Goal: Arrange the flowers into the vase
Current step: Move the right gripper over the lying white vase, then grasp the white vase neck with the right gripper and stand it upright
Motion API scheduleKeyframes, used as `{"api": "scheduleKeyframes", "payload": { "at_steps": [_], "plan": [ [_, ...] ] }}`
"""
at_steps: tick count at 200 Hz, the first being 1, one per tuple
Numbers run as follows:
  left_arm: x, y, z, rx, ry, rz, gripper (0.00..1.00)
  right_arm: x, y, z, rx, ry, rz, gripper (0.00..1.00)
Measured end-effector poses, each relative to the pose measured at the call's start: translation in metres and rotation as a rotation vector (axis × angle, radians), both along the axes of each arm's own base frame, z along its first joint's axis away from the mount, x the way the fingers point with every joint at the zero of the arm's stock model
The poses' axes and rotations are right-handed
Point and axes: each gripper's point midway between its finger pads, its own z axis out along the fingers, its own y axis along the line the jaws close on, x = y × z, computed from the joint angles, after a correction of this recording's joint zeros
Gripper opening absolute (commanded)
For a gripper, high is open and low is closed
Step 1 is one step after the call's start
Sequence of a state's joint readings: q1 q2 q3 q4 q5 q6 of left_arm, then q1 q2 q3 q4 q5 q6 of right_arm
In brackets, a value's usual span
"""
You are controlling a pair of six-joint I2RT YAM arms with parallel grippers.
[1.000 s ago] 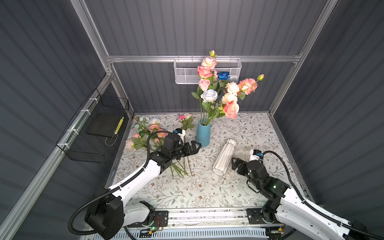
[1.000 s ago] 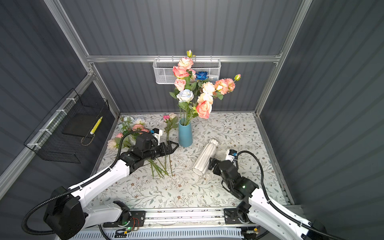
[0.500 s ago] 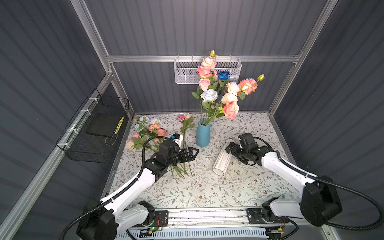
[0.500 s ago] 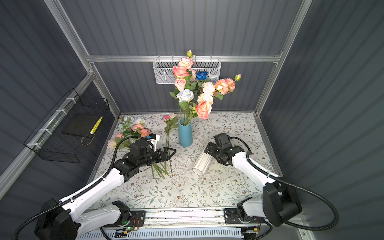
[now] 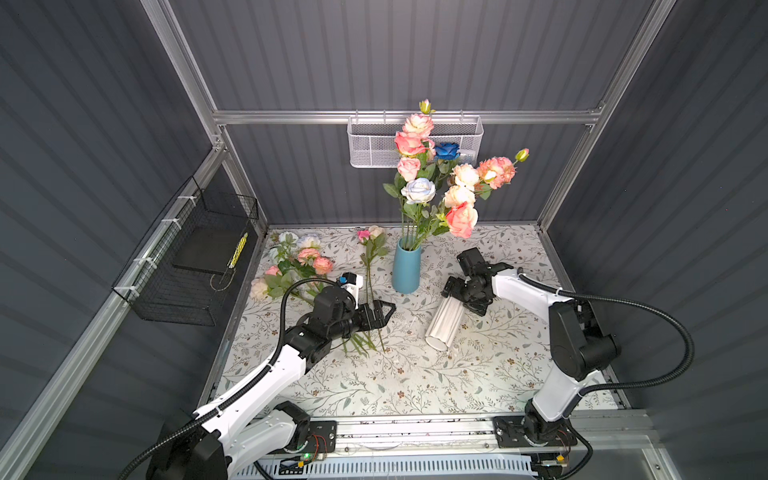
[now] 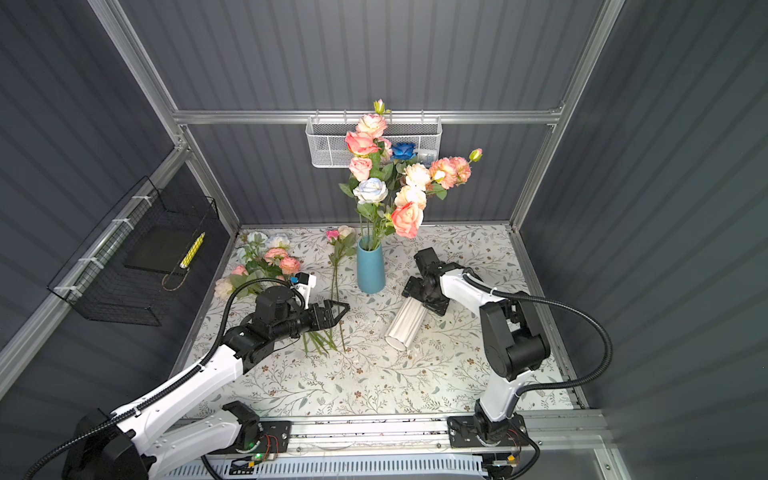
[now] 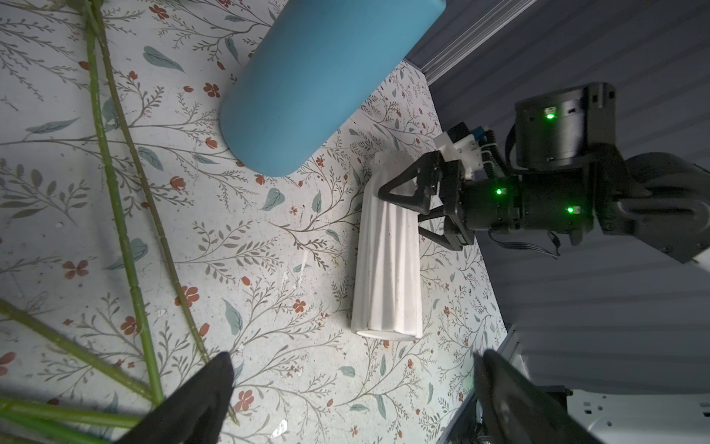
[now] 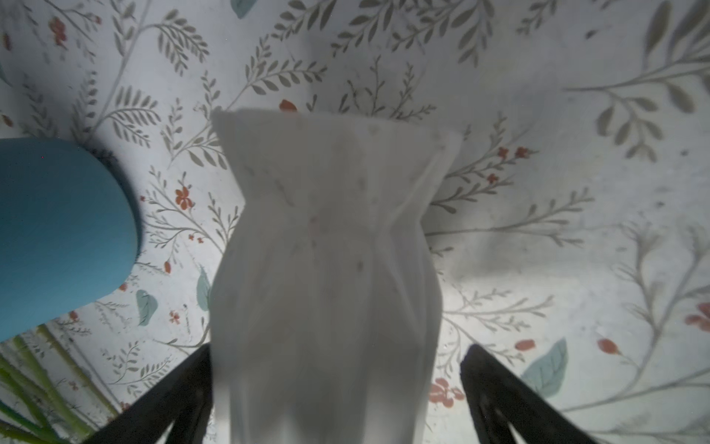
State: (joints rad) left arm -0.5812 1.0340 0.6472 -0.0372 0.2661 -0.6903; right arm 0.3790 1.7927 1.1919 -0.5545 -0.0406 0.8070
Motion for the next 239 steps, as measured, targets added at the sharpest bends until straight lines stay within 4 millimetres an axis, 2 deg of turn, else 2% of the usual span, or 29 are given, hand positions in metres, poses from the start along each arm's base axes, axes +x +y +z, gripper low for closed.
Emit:
{"api": "scheduleKeyframes", "payload": {
  "at_steps": [34, 65, 92, 130, 158, 171, 190, 239],
  "plan": [
    [-0.001, 0.0, 0.003, -0.005, -0.008, 0.0, 1.0, 0.001, 0.001, -0.01, -0.009, 0.015, 0.022, 0.95],
    [-0.001, 0.0, 0.003, -0.004, -0.009, 0.0, 1.0, 0.004, 0.005, -0.012, 0.006, 0.012, 0.046, 0.84],
    [0.0, 0.001, 0.003, -0.003, -0.009, 0.001, 1.0, 0.006, 0.009, -0.012, 0.029, -0.026, 0.068, 0.69],
    [0.0, 0.001, 0.001, 0.002, -0.004, 0.003, 1.0, -0.011, 0.004, -0.01, 0.056, -0.064, 0.076, 0.49],
    [-0.001, 0.002, -0.004, 0.012, 0.012, 0.004, 1.0, -0.026, 0.0, -0.001, 0.073, -0.126, 0.099, 0.45],
    [-0.001, 0.003, -0.006, 0.02, 0.021, 0.007, 1.0, -0.034, 0.0, 0.011, 0.071, -0.2, 0.123, 0.45],
    [-0.002, 0.004, -0.009, 0.032, 0.031, 0.013, 1.0, -0.048, 0.006, 0.041, 0.044, -0.352, 0.196, 0.46],
    [0.001, 0.009, -0.004, 0.062, 0.034, 0.035, 1.0, -0.074, 0.063, 0.154, -0.019, -0.876, 0.449, 0.48]
  ]
}}
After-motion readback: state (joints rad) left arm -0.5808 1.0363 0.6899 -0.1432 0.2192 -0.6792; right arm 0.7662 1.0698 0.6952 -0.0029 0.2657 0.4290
